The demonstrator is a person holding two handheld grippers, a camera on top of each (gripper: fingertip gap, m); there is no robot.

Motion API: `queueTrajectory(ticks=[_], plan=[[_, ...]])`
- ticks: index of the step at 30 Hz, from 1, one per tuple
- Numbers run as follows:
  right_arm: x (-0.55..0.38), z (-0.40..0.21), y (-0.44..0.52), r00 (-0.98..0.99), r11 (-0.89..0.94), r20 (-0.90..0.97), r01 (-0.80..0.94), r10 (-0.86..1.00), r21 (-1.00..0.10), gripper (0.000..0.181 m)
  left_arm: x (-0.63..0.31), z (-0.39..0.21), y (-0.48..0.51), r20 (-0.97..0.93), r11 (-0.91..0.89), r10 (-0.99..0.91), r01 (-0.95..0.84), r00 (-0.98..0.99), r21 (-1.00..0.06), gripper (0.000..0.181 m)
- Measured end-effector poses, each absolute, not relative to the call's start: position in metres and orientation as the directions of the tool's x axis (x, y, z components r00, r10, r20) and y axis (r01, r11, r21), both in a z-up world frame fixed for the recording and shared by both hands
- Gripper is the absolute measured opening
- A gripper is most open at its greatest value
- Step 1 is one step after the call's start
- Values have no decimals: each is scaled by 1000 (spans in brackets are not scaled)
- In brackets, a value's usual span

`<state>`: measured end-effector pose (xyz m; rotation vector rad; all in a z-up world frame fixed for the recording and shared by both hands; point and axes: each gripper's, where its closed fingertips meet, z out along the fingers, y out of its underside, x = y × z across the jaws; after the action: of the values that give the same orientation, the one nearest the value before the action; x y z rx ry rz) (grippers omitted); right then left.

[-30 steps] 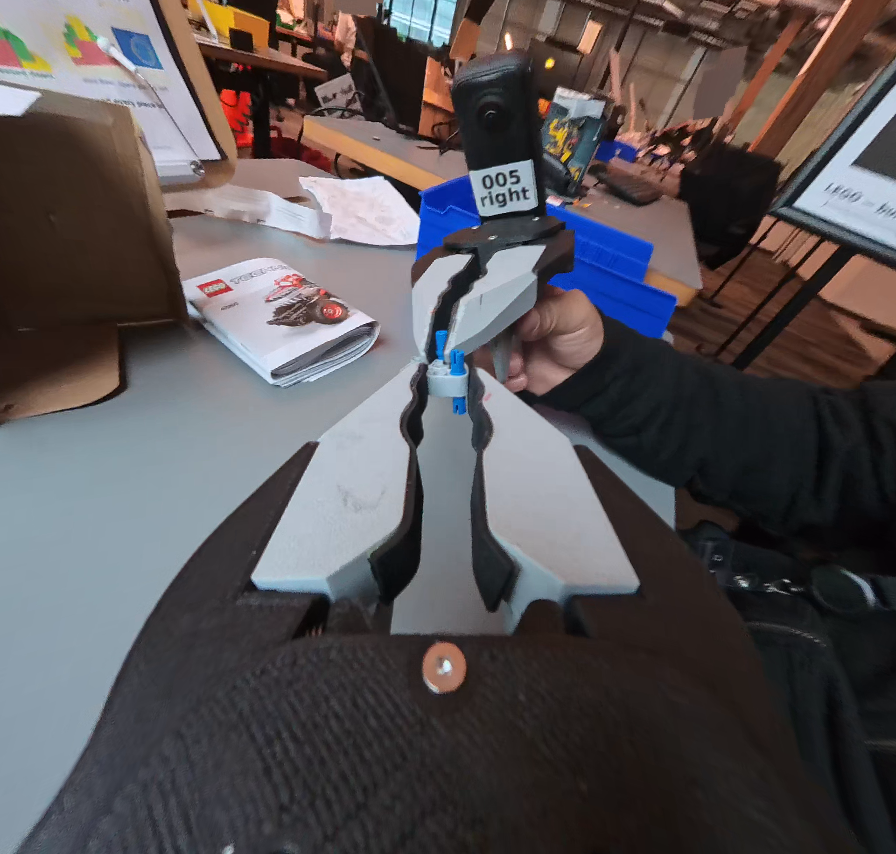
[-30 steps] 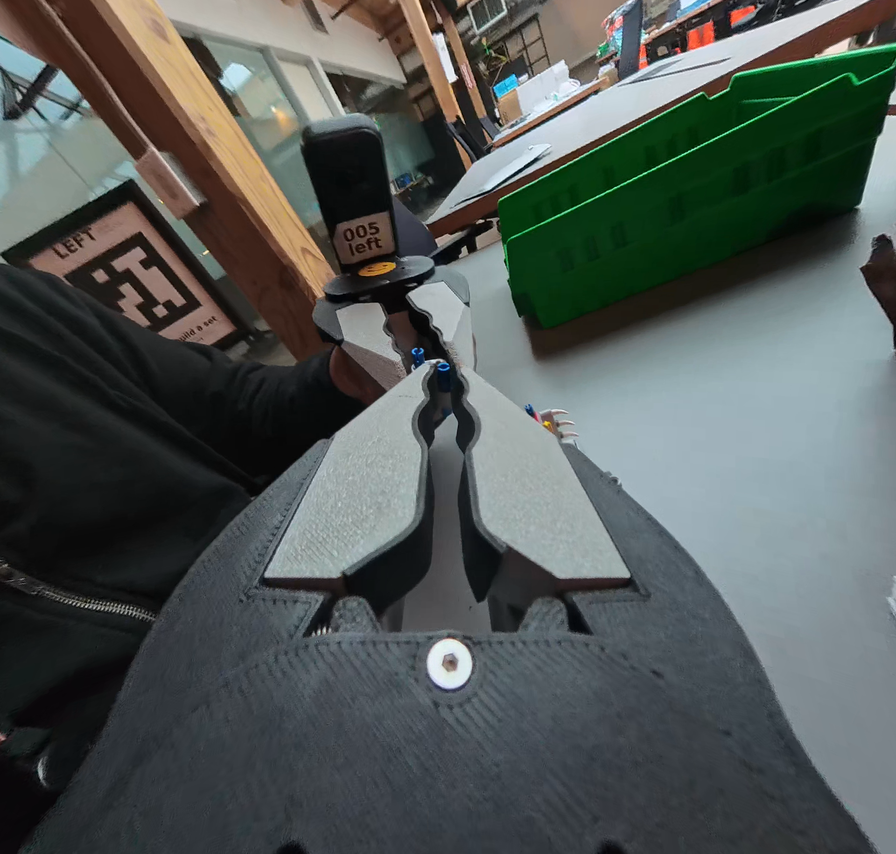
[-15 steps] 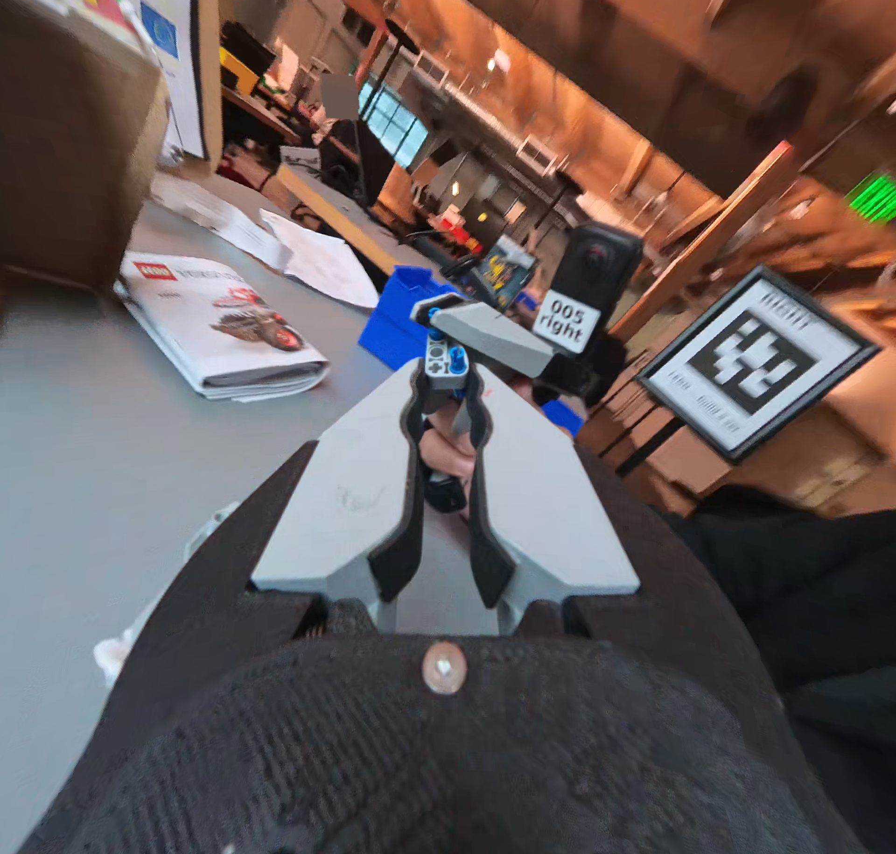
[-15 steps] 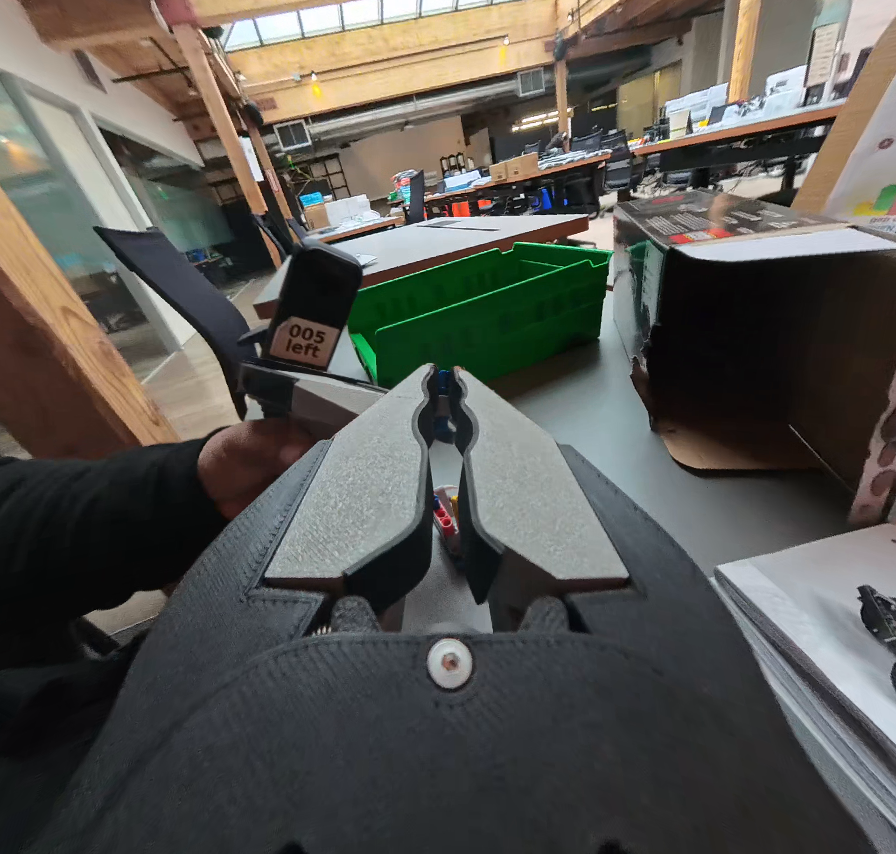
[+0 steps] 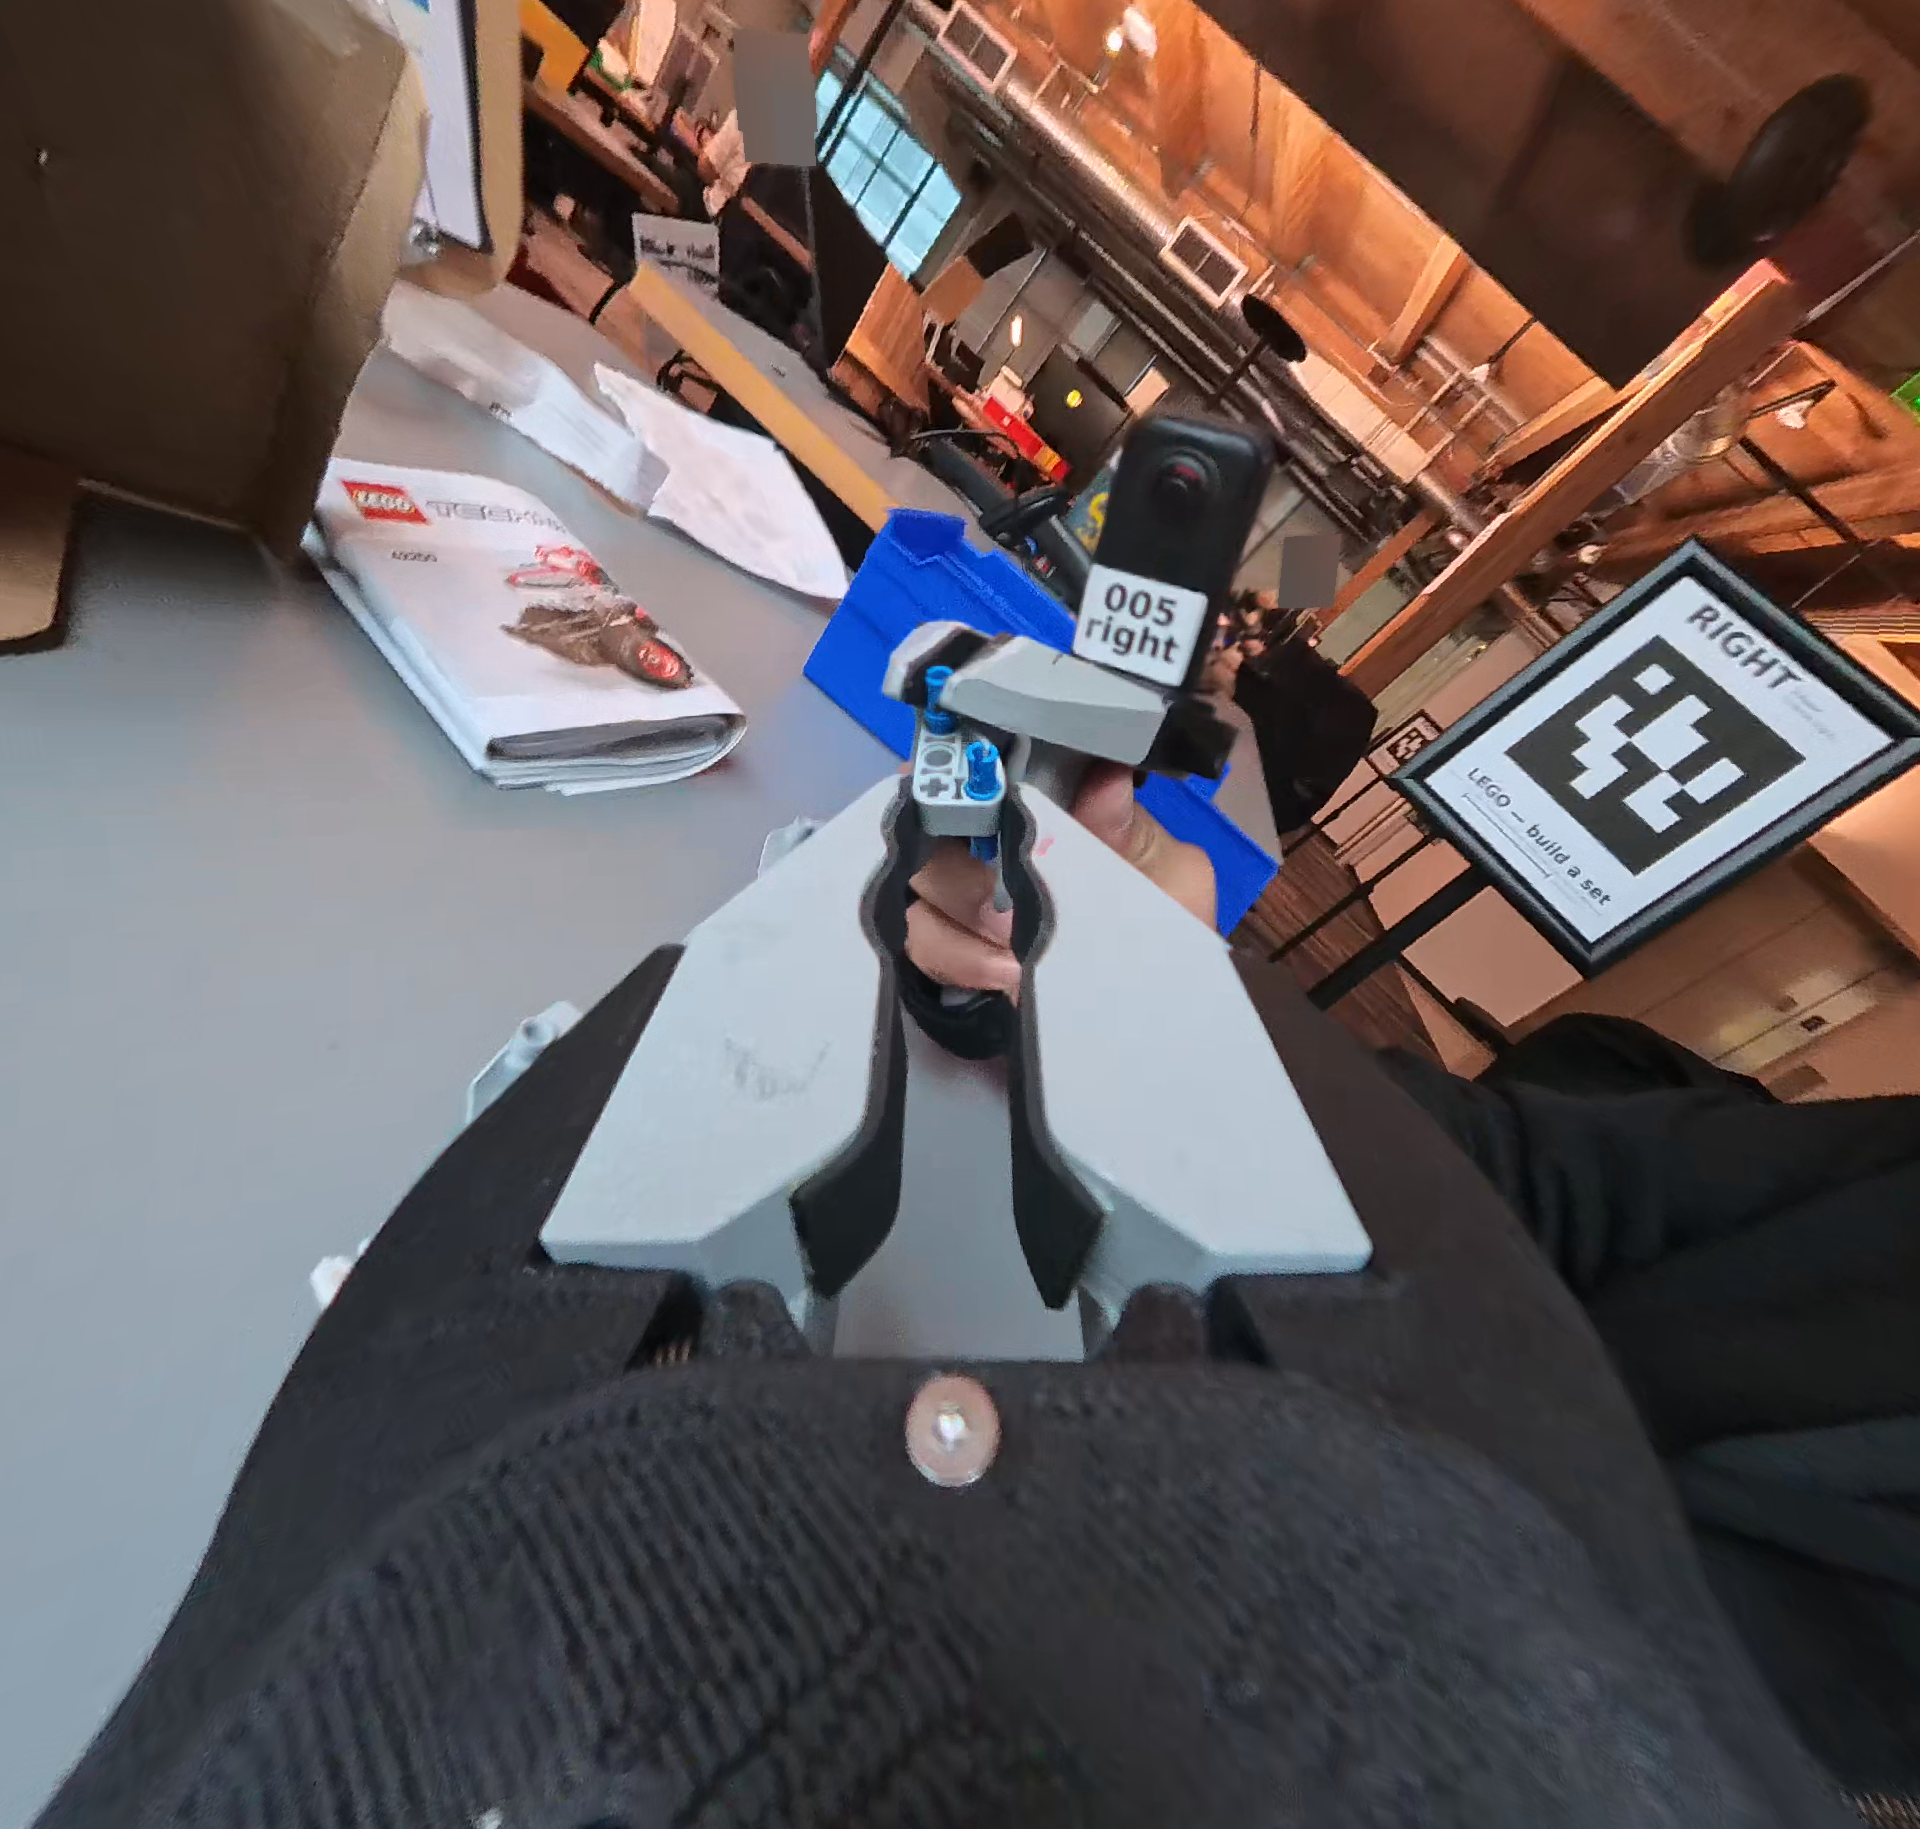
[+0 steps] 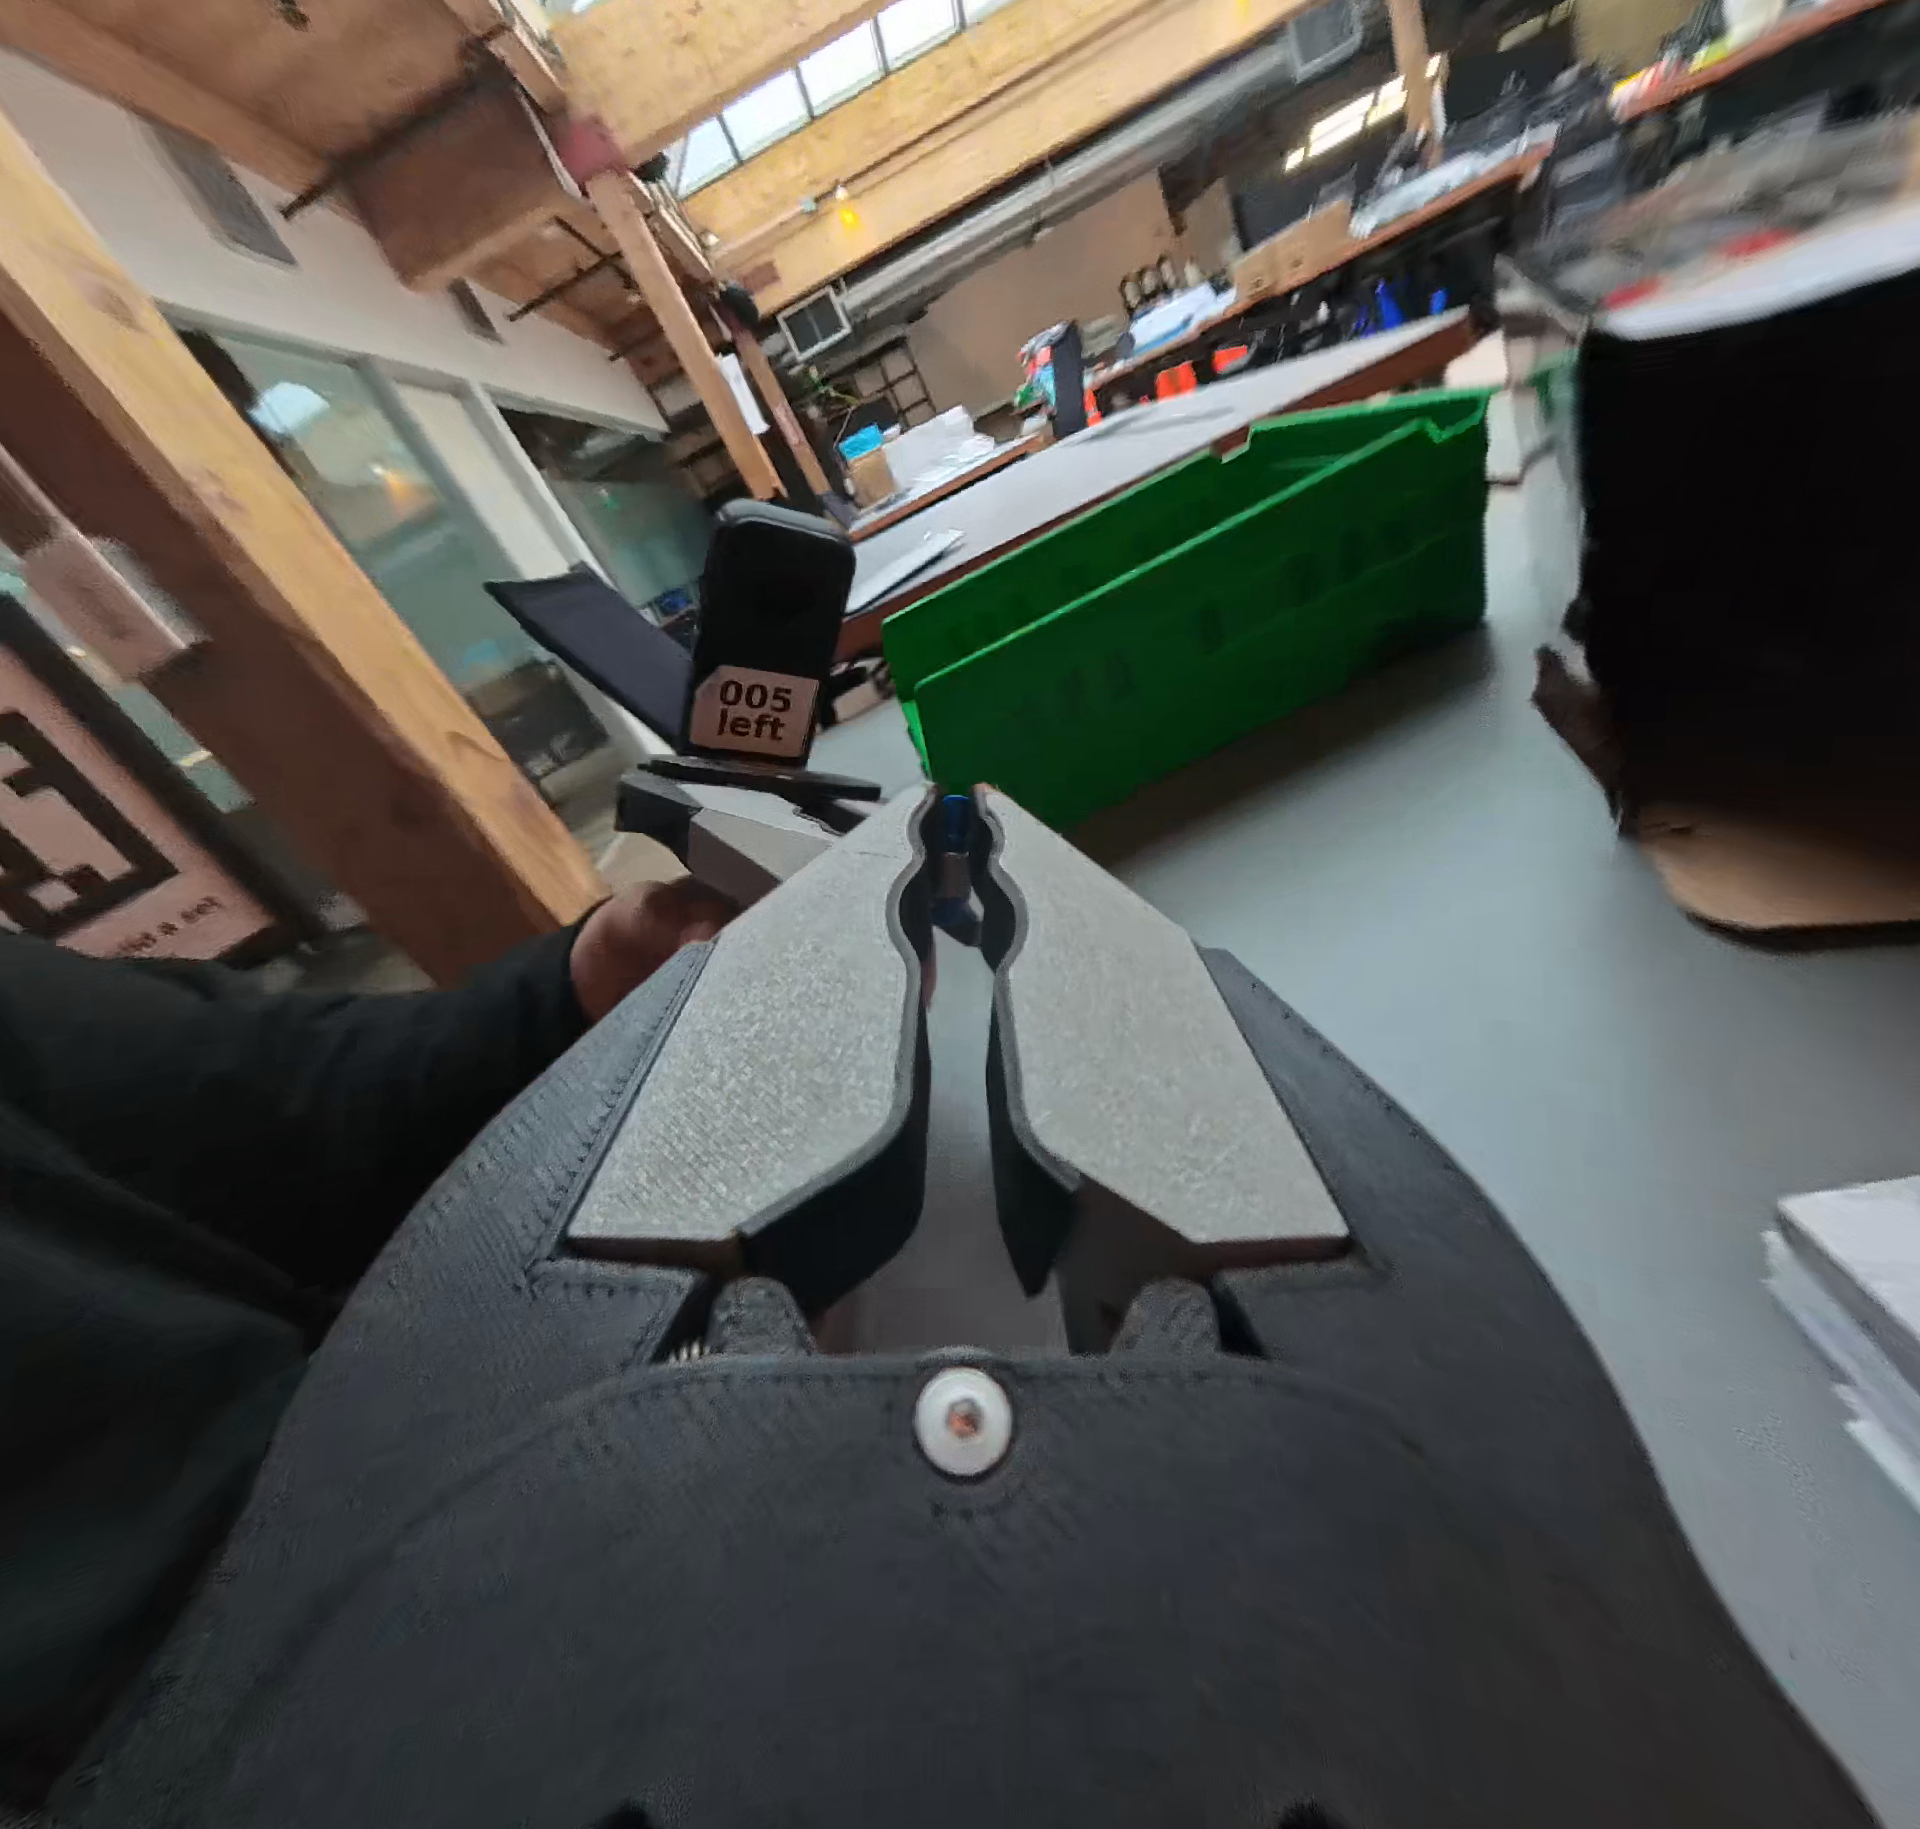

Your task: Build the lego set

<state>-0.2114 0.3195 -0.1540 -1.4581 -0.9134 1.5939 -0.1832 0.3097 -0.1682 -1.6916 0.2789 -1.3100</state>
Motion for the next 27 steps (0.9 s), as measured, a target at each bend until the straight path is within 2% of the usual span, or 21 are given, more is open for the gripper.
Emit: queueTrajectory(ticks=[6,10,22,27], plan=[[-215,-170,325,14,-445,-445,-19,895,-895,0,-186,-184,314,707,-607,-597,363,379,-707,14],[-219,-173,321,-35,-495,-495,-6,868,-869,0,-193,-179,317,710,-586,-600,401,370,-704,14],[-219,-173,314,-19,-423,-424,38,905,-905,0,-194,-186,310,524,-504,-686,189,506,-843,15],[-218,-176,315,-80,-554,-552,-1,830,-832,0,-190,-194,312,421,-452,-694,102,583,-886,16]])
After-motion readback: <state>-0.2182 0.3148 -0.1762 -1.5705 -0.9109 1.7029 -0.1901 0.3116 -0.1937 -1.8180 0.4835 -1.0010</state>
